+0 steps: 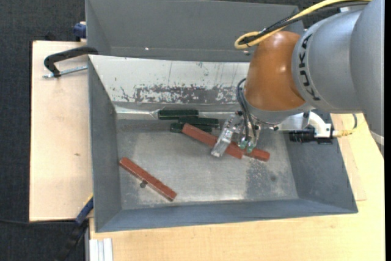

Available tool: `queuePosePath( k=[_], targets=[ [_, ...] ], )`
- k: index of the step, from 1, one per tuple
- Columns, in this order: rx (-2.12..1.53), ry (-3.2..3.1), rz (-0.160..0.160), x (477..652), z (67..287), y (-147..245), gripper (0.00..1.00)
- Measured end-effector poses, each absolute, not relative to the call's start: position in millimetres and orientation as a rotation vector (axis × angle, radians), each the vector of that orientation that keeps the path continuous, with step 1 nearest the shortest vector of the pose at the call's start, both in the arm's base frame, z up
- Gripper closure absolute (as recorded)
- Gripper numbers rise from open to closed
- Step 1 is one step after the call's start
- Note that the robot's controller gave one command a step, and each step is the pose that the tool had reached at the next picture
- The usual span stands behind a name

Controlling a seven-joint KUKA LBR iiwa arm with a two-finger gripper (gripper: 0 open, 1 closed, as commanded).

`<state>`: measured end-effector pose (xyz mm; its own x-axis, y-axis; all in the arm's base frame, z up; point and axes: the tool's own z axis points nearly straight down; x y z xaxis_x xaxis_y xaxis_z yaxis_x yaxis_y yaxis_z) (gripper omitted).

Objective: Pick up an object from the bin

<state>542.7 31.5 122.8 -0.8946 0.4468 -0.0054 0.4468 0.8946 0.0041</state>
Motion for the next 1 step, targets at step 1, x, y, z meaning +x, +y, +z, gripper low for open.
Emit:
queuePosePath(
  k=[1],
  targets=[
    [0.719,3.053,0.004,542.5,131.1,31.6,1.00]
  ],
)
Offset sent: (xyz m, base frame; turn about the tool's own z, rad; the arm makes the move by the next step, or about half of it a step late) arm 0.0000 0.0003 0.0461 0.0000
